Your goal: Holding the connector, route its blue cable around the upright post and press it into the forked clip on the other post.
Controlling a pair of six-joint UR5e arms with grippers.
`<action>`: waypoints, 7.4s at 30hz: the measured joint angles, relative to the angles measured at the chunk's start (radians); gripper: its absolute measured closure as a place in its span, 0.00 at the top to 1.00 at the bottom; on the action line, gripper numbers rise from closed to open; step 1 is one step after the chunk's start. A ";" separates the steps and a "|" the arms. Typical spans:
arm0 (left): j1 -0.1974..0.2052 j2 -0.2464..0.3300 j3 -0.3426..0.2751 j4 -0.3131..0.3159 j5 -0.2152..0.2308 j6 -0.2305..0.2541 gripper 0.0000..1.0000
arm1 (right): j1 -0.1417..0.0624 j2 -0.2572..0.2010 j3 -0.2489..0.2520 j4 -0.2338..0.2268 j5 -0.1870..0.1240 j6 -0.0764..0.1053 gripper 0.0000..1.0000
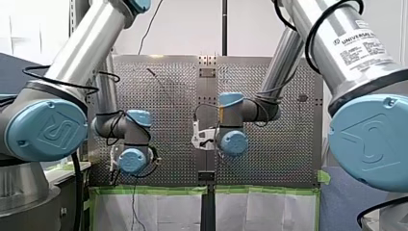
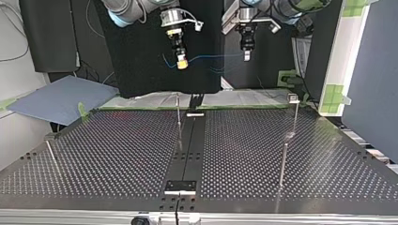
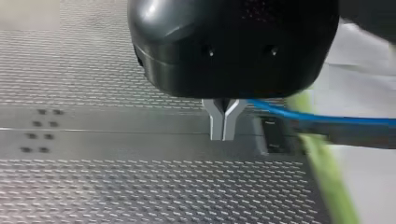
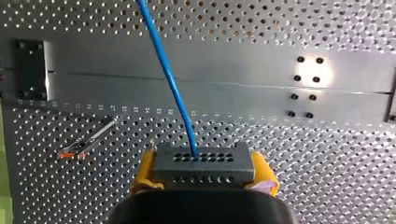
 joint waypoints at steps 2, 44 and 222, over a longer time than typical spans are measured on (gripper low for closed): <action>0.018 -0.007 -0.008 0.000 0.018 0.018 0.00 | 0.001 -0.009 0.000 0.020 0.000 0.001 0.00; 0.229 0.210 0.032 -0.082 0.220 -0.104 0.00 | -0.032 -0.261 -0.050 0.173 -0.033 0.082 0.00; 0.507 0.269 0.742 -0.664 0.480 -0.543 0.99 | -0.129 0.247 -0.580 0.440 -0.347 0.221 0.00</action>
